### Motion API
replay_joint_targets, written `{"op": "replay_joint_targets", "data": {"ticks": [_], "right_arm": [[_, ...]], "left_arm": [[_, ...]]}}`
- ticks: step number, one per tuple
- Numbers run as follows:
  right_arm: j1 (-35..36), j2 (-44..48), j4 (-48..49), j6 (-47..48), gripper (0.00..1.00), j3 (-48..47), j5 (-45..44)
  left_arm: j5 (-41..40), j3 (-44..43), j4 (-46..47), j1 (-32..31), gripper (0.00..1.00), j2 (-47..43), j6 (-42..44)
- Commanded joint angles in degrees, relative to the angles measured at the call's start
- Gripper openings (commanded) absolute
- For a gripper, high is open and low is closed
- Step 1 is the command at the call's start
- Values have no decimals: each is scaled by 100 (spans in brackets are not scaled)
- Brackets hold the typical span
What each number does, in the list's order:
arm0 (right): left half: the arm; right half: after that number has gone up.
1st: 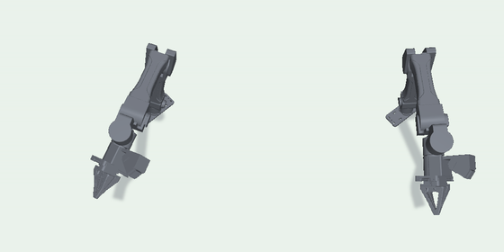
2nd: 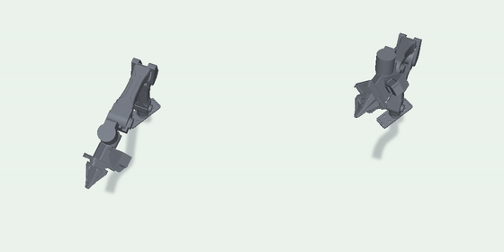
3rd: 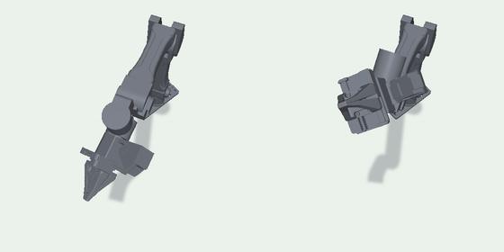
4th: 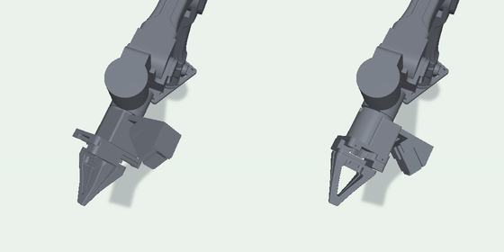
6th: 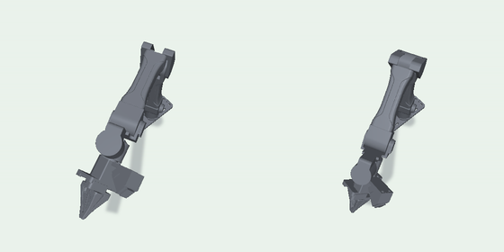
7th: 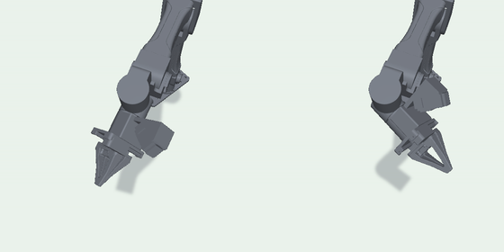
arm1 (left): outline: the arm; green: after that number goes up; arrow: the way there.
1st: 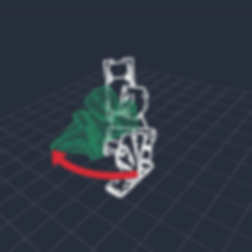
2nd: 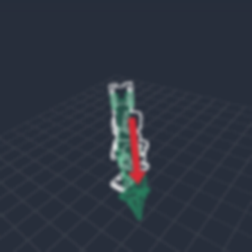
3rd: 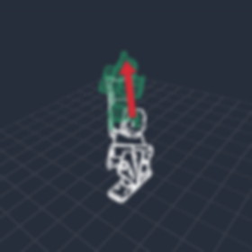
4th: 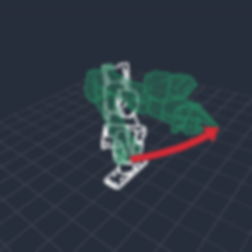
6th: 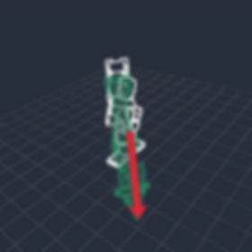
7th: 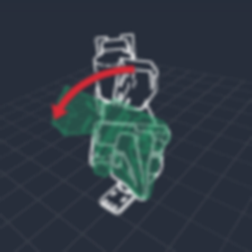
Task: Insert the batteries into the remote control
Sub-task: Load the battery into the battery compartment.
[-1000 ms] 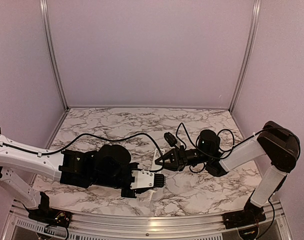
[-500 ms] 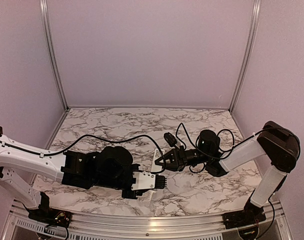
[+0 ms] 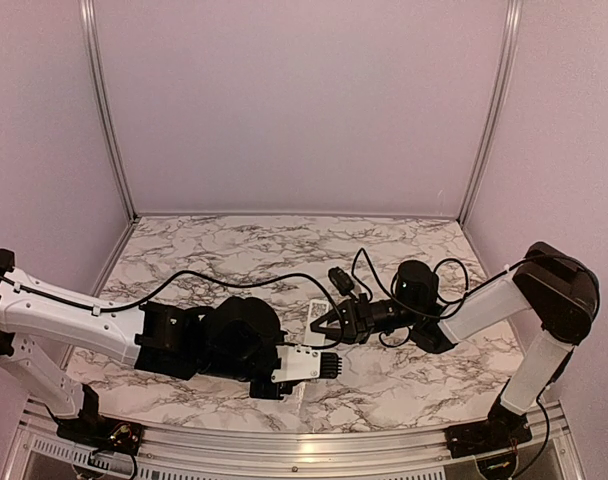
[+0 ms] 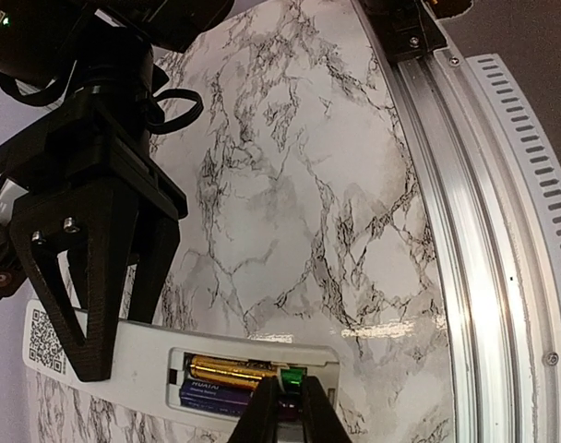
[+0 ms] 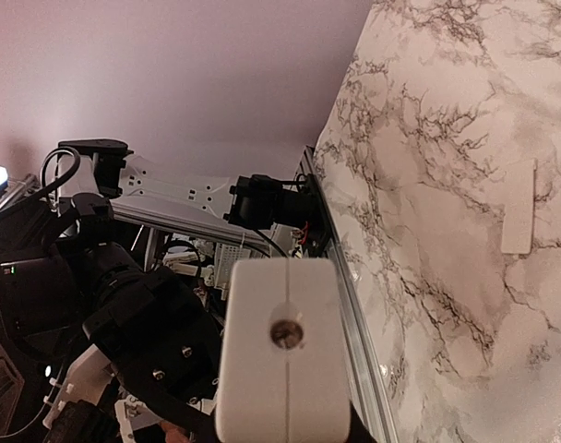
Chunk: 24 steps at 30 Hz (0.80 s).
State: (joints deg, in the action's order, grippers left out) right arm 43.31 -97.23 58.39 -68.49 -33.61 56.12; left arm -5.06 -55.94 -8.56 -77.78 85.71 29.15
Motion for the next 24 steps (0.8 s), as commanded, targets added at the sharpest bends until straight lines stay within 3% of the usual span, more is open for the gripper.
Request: {"op": "replay_joint_targets", "data": {"ticks": [1,15,19,24], "right_arm": [[90,53,277,-106,0,-155,40],[89,178,223,-102,0,-145,31],[89,198,212,-89,0,-137,53],[90,222,-8,106,0,-129,-1]], "left_arm": [[-299,-247,-469,17,10,447,-179],[-456,-923,-1357,173,8,1254,-441],[-442,-808,-1196,200,8,1140,-475],[-315,-586,-697,246,15,669,-553]]}}
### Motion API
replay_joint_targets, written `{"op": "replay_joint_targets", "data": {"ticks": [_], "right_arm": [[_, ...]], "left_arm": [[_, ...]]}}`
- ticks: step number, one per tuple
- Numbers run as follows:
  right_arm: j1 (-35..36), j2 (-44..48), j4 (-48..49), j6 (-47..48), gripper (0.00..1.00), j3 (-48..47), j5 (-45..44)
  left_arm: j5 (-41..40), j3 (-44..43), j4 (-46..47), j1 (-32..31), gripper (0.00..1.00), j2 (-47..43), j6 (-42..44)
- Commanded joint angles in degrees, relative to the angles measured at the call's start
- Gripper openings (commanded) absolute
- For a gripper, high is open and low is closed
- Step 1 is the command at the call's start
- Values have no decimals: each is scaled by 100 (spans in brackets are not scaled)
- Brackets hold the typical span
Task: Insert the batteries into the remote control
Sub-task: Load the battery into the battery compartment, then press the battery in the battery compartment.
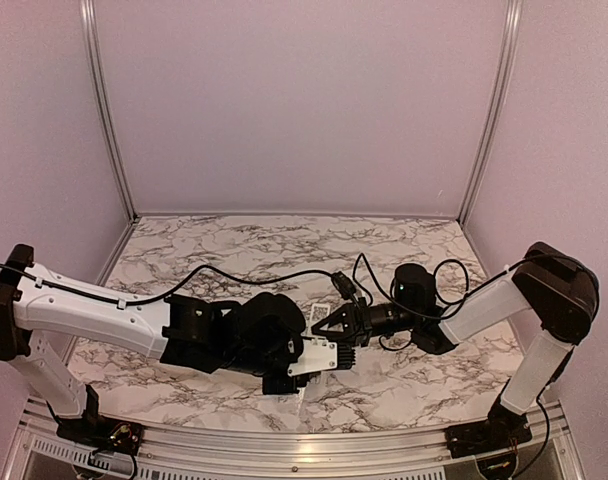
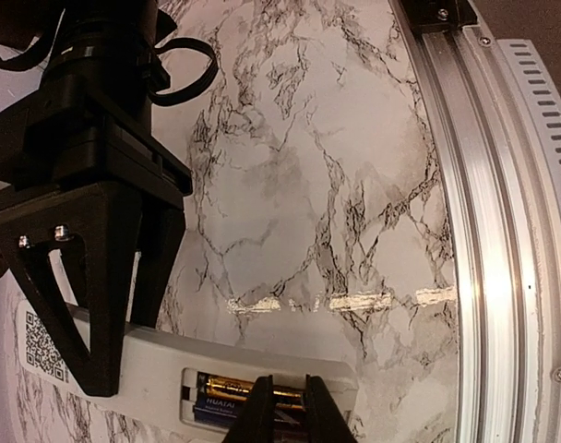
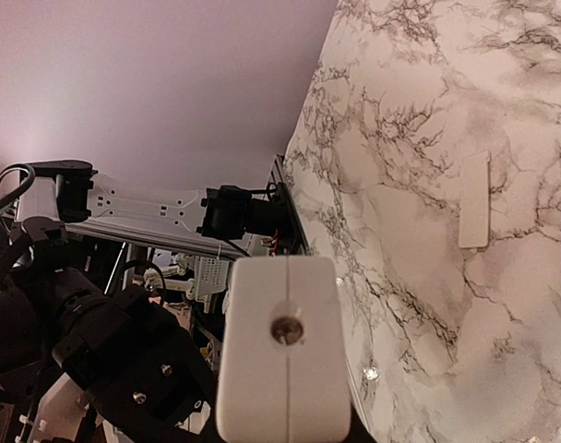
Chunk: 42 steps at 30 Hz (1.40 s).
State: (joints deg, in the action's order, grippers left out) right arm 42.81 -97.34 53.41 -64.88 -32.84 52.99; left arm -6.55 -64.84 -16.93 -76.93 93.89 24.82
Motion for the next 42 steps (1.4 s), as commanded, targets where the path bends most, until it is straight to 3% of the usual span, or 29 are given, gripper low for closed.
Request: {"op": "replay_joint_targets", "data": {"ticks": [1,10,12,16,18,23,28,32,36,42], "right_arm": [[139,233,462,-224,0,-198,290],[117,239,75,82,0,-297,186],[91,257,56,111,0,-310,177],[35,396,-150,292,0,-366,110],[34,505,-336,455,0,-434,66],[32,866,-961,1020,0,-612,-92],[34,1148,-1600,1528,0,-786,-269],[40,1246,-1682,1605,0,-815,-316],[83,1314,-1757,1666,0,-836,-358],[118,1438,-1855,1746,0,-862,-388]], "left_arm": [[-137,319,254,160,19,-260,-163],[13,901,1364,160,38,-1639,-630],[-108,1076,1589,160,50,-1996,-864],[-603,1529,1932,169,91,-2383,-1831],[-680,1625,1854,205,99,-2437,-2359],[79,2115,2398,509,99,-2554,-3958],[545,2394,3015,661,97,-2405,-4627],[948,2080,2987,729,81,-1875,-4754],[1218,1845,3089,764,73,-1457,-4888],[943,1657,2910,889,58,-1242,-4953]]}}
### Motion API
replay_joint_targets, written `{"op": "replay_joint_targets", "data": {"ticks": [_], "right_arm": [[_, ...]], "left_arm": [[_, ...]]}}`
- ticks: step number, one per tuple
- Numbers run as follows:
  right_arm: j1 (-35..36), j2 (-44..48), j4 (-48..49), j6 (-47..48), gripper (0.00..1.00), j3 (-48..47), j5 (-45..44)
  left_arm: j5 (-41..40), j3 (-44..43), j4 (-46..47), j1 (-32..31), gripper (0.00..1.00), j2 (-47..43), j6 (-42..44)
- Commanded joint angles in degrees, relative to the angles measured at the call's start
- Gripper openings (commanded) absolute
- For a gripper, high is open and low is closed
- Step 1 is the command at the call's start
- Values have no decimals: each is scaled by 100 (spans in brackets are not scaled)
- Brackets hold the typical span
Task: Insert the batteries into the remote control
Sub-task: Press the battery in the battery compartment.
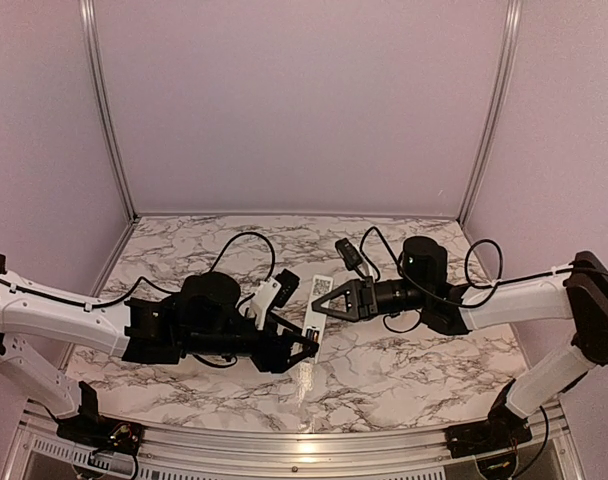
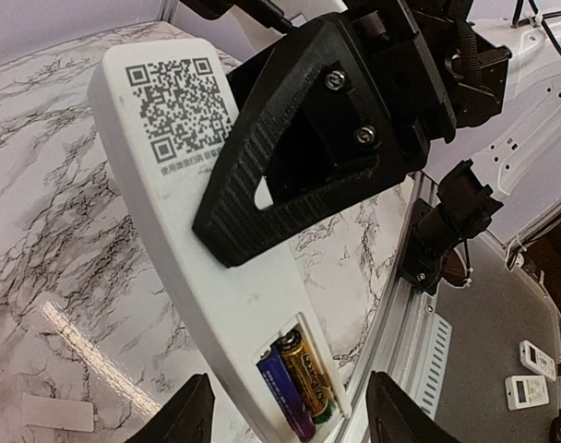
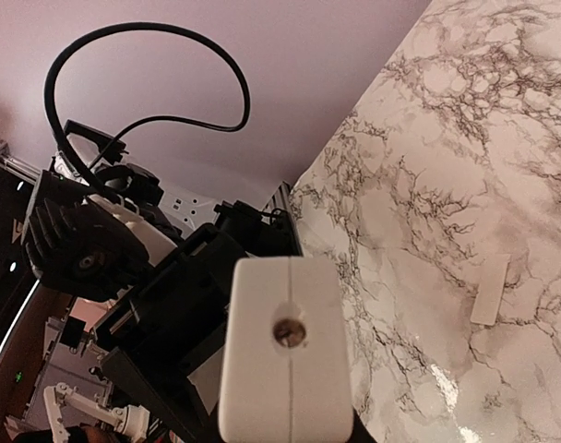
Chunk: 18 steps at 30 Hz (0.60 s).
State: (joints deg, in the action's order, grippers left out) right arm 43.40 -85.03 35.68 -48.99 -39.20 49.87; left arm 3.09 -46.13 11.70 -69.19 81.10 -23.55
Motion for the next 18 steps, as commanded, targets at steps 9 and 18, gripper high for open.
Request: {"op": "replay_joint_targets", "data": {"ticks": [9,18], "right_arm": [[63,237,-77,140,0,-294,0],[62,224,-93,173,0,-324,35]], "left_arm": [[-47,-243,-173,256,45,210,-38],[200,-292,-70,261,58,414,25]]}}
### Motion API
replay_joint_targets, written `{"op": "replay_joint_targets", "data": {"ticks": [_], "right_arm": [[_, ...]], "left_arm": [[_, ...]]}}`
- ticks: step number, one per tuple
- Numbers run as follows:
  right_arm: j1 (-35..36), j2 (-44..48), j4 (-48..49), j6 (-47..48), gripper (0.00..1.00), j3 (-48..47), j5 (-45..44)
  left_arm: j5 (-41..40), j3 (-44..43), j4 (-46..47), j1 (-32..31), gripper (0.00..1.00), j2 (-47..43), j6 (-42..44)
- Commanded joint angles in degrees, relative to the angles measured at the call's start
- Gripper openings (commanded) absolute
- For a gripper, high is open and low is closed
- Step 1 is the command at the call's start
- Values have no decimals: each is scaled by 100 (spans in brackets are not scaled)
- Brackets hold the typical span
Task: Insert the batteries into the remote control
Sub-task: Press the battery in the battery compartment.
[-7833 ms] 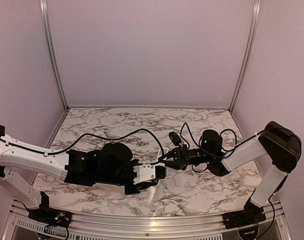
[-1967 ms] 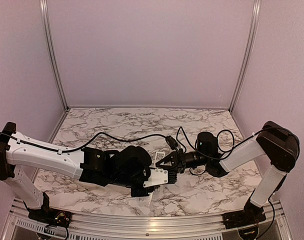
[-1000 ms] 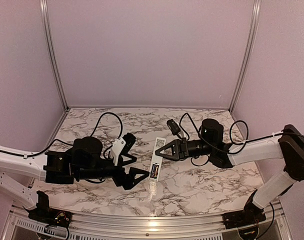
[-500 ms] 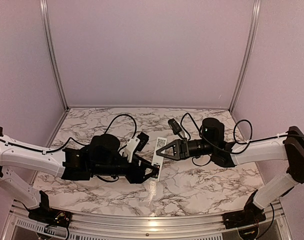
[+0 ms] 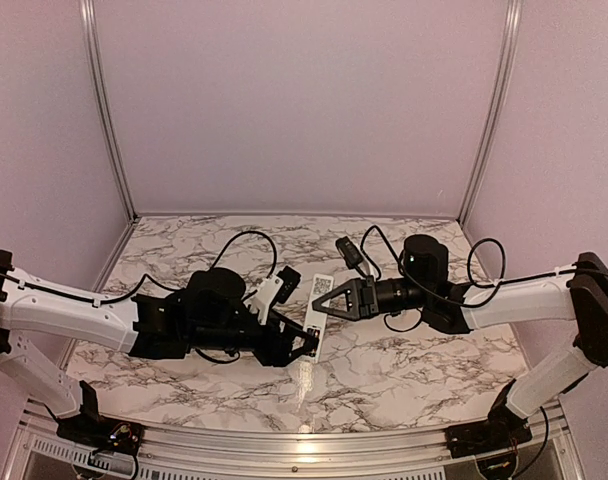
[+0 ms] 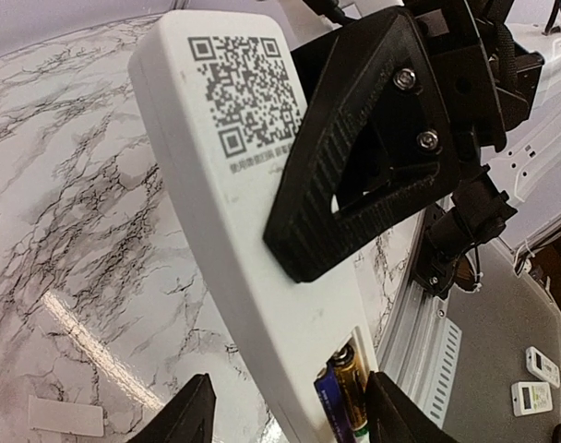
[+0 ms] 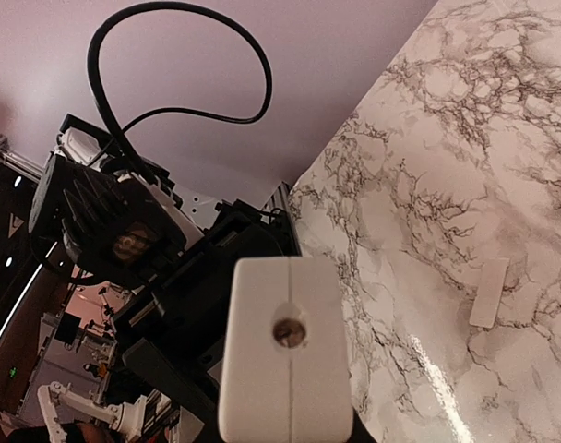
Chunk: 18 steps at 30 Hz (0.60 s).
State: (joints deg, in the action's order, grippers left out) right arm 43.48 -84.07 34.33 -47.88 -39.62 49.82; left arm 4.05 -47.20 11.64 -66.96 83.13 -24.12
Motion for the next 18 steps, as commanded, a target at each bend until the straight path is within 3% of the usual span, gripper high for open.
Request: {"op": "replay_joint_targets", "data": {"ticks": [1,6,11,14,18], "right_arm": [[55,136,33,70,0,-305,56],[55,225,-66,146,0,-341,98],[46,290,54,100,0,-256,118],[15,311,196,-2,0,-201,169],[-42,333,81,45,0,-152,126]], "left_arm": [[90,-201,-64,42,55,245,78],[36,-192,-109,175,43,317,-58],[190,-112,-113,280,40,309,-82],[325,-66,-71,342,45,313,-86],[375,-91,-48,359,63,209,58]]}}
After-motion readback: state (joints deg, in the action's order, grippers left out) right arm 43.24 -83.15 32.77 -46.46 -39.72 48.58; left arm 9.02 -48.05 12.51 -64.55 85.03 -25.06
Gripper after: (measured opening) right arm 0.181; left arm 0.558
